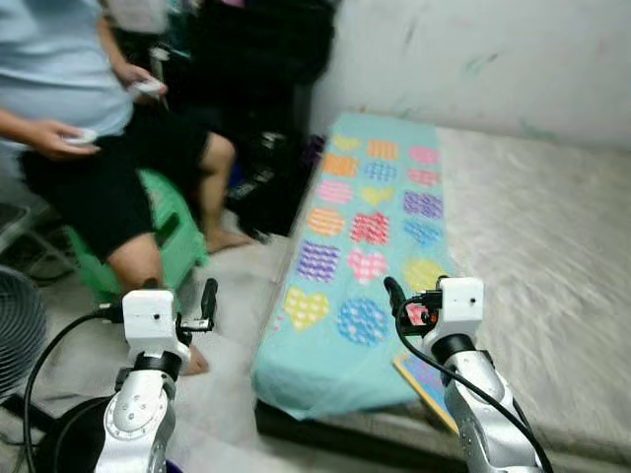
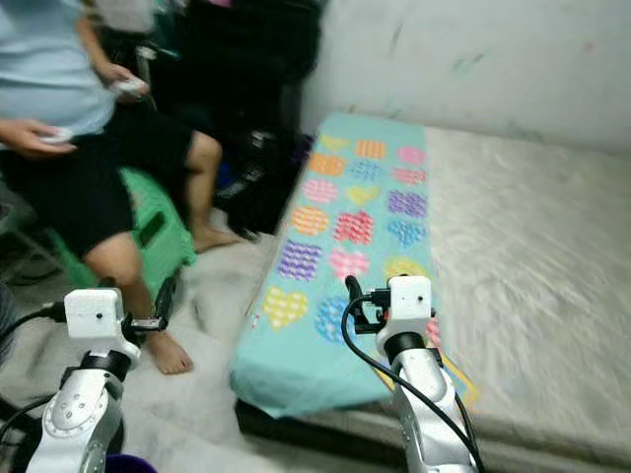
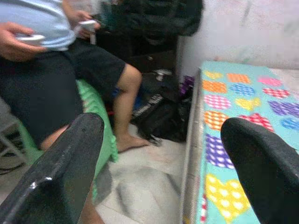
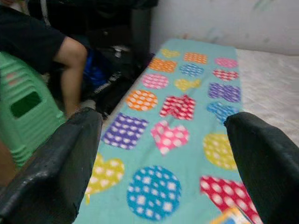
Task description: Clean up the room
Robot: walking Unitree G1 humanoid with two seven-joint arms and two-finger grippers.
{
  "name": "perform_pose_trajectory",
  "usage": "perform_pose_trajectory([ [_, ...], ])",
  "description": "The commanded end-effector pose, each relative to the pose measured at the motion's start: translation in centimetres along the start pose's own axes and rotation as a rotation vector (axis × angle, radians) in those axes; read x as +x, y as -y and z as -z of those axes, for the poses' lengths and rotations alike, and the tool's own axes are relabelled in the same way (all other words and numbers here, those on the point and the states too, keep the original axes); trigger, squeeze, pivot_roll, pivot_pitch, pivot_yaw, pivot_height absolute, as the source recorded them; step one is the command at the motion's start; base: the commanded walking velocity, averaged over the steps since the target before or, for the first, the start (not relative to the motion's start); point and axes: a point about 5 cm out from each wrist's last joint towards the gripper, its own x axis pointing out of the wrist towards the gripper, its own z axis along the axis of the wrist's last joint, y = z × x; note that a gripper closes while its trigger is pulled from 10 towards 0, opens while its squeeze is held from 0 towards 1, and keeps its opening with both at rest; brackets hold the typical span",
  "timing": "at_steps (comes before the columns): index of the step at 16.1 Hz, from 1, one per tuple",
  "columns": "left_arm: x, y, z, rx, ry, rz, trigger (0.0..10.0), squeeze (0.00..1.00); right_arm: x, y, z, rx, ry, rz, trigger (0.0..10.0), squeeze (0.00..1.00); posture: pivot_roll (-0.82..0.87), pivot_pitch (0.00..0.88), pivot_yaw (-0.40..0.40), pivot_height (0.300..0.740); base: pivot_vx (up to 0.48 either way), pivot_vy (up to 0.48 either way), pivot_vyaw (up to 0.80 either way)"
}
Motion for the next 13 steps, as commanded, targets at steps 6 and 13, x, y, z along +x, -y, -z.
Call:
perform_pose_trajectory([
  [6,0.06,0.59,-0.12,0.004,0.001,0.027,10.0,0.00,-0.03,0.67,-0.18,-0.012,0.008,0.019,10.0,0.00,-0.13,0.000,-0.001,0.740,0.000,0.000,0.00],
  [13,0.01,0.67,-0.07,0.006,-0.002,0.028,10.0,0.00,-0.06,0.56,-0.24,-0.040,0.012,0.005,10.0,0.00,-0.13,0.000,-0.003,0.740,0.000,-0.071,0.33],
])
